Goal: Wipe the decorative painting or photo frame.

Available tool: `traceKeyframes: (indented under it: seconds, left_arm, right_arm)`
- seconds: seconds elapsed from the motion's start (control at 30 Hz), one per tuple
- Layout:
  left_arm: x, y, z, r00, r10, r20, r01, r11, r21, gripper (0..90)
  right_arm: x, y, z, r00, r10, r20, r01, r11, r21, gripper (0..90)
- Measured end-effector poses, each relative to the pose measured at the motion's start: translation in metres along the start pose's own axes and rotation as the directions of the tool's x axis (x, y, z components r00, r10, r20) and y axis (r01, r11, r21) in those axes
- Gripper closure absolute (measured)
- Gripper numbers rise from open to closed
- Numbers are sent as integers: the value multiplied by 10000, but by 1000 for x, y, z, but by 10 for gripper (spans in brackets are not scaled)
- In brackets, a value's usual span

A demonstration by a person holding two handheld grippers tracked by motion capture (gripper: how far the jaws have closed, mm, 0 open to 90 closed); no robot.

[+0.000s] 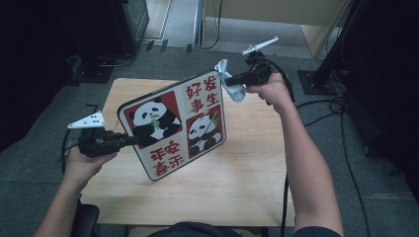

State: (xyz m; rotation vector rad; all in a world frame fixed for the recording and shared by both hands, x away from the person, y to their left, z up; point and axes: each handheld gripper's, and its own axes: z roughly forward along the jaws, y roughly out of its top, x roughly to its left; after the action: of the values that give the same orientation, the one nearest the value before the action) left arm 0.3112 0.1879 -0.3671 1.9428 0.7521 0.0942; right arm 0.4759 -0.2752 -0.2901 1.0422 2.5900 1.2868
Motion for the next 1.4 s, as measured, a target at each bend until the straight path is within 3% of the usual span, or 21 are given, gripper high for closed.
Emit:
traceKeyframes:
  seconds: [0.1,0.57,0.73,0.9,1.4]
  left_arm:
    - [0,0,0,10000,-6,1,6,10000,2,781]
    - [0,0,0,10000,-24,-5,24,10000,-4,780]
    - [1,0,0,10000,-26,19,26,10000,11,780]
    - [0,0,0,10000,-31,9,31,10000,-10,780]
    - [0,-1,0,10000,-45,22,45,10000,-51,781]
  right_arm:
    - [-2,-6,5,9999,-75,69,73,9995,300,811]
    - [-3,-28,19,10000,-10,-37,10,9999,102,811]
    - [-7,-39,24,9990,213,-404,-223,9994,-257,811]
    - [-11,-50,27,9983,137,-560,-165,9986,-503,811]
    - [-12,-78,39,9957,673,-640,-693,9972,-283,811]
